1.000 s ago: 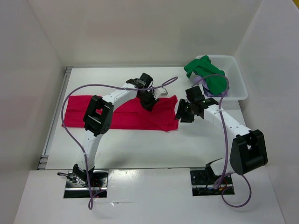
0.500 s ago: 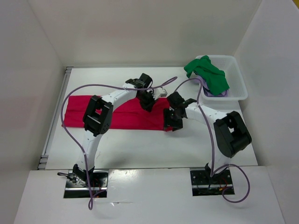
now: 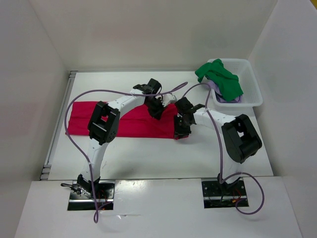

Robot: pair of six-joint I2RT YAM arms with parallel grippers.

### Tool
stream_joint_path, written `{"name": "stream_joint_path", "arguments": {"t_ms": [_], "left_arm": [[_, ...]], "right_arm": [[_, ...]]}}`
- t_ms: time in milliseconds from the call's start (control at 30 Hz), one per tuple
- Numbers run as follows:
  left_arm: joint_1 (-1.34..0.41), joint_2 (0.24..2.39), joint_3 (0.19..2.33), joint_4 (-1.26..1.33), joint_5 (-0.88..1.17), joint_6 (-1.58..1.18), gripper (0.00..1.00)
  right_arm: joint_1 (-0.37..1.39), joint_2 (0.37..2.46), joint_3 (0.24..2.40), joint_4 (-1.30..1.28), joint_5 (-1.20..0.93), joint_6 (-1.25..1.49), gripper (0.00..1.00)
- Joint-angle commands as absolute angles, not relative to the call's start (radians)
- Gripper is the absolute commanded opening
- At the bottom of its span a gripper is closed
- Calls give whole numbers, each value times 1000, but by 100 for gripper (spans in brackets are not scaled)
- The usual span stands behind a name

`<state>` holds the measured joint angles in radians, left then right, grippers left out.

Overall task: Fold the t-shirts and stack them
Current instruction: Fold the other side of the tshirt into a rectangle

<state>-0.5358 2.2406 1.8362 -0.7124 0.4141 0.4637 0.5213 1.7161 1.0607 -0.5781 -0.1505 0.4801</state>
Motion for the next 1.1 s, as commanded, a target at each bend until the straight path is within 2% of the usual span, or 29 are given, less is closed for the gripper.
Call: {"name": "stream_joint_path", "arguments": {"t_ms": [0,167,200,267,300,667,1067], "left_arm": [[-541,2178,1832,-723,448,449,2],[-541,2178,1832,-723,428,440,2],[-541,2178,1832,-723,428,440,2],[-541,2169,1832,-723,411,422,0],[-541,2169,1832,-723,400,411,0],[-523,2118,1832,-678,347,282,0],[-494,2109,1761,-552,140,97,0]], "right_arm": [[531,1735,1098,-548,-167,472,33],[531,1715,1118,-583,-158,482,16],[531,1706,1129,-583,-147,482,9],[531,1695,1141,-606,-147,482,2],[531,1695,1158,-606,-147,482,0],[520,1736,1337,-698,-95,393,0],[411,1969,1606,-680,-44,321,0]]}}
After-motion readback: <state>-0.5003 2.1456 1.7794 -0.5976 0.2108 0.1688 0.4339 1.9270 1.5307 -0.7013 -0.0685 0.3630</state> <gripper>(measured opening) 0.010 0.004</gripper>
